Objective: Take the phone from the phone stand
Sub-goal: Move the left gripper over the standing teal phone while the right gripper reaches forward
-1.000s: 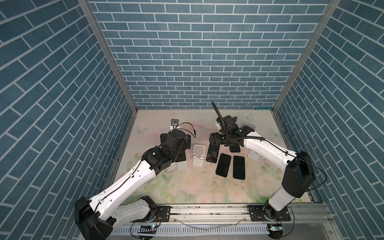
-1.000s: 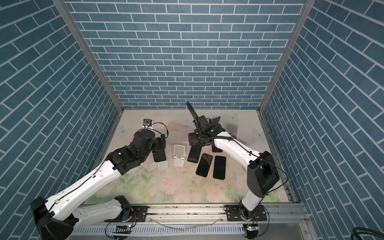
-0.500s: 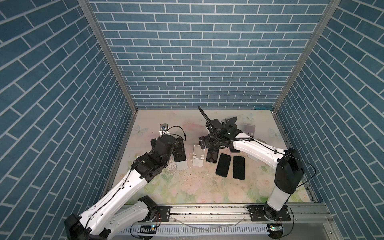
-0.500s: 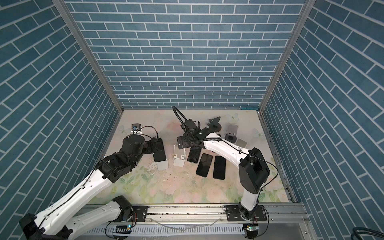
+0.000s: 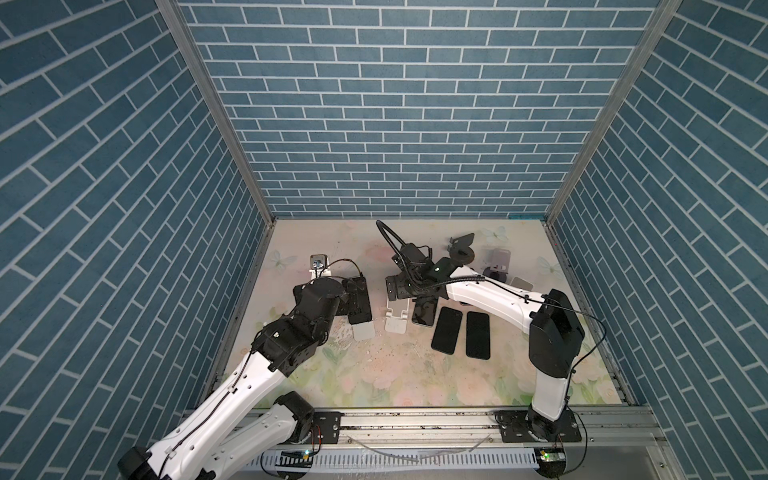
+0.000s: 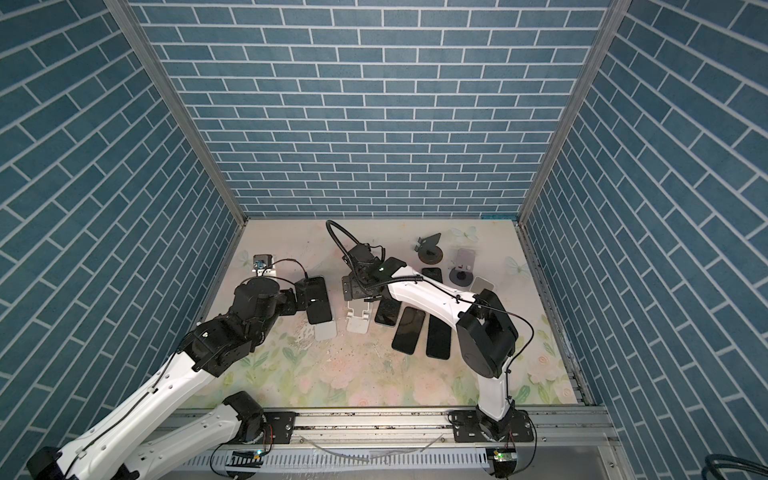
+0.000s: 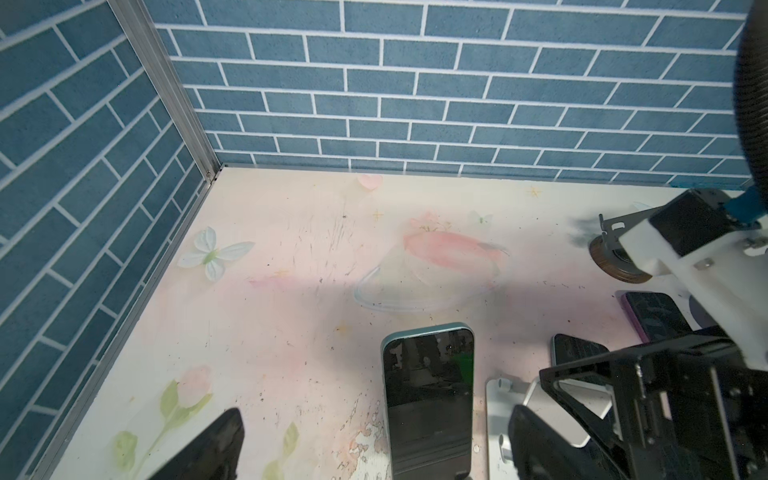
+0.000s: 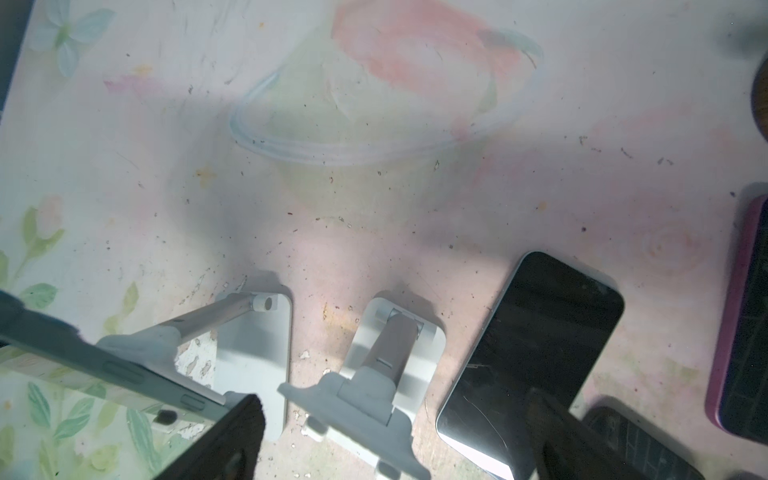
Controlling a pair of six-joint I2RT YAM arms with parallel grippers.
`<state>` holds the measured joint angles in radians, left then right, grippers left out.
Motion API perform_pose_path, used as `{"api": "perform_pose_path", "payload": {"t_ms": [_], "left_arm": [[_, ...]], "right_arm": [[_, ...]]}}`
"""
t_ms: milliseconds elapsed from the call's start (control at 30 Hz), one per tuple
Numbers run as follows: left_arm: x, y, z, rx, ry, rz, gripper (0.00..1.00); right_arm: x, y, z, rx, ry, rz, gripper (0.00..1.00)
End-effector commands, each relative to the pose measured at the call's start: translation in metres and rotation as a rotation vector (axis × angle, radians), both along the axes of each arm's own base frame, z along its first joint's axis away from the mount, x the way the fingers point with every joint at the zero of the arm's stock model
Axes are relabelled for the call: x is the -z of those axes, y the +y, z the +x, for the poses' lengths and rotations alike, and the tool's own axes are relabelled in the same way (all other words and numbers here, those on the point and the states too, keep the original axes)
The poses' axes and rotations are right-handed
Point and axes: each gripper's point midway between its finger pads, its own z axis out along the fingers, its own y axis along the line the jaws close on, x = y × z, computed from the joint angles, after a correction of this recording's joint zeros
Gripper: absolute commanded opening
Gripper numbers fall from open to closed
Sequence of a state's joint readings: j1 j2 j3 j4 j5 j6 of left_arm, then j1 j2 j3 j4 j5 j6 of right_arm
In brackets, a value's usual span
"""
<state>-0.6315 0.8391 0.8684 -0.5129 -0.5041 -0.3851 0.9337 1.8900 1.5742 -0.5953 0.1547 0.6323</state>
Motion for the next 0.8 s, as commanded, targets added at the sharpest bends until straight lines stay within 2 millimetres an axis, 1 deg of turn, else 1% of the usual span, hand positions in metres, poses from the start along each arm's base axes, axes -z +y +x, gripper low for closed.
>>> {"api": "perform_pose_path", "payload": {"t_ms": [0, 267, 500, 600, 767], "left_arm": [[0.007, 0.006, -0.004, -0.011, 0.021, 0.018, 1.00], [0.010, 0.007, -0.006, -0.005, 0.020, 0.011, 1.00], [0.013, 0.007, -0.008, 0.001, 0.017, 0.003, 1.00], [0.015, 0.007, -0.008, 0.004, 0.020, 0.003, 1.00], [0.018, 0.006, -0.009, 0.011, 0.018, -0.007, 0.99]], "right_arm": [[-0.008, 0.004, 0.003, 0.056, -0.013, -0.002, 0.98], [0.001, 0.009, 0.004, 0.101, -0.011, -0.062, 0.98], [0.011, 0.007, 0.007, 0.153, -0.007, -0.110, 0.97], [0.015, 0.009, 0.007, 0.161, -0.004, -0.118, 0.96], [0.021, 0.010, 0.005, 0.171, 0.010, -0.136, 0.89]]}}
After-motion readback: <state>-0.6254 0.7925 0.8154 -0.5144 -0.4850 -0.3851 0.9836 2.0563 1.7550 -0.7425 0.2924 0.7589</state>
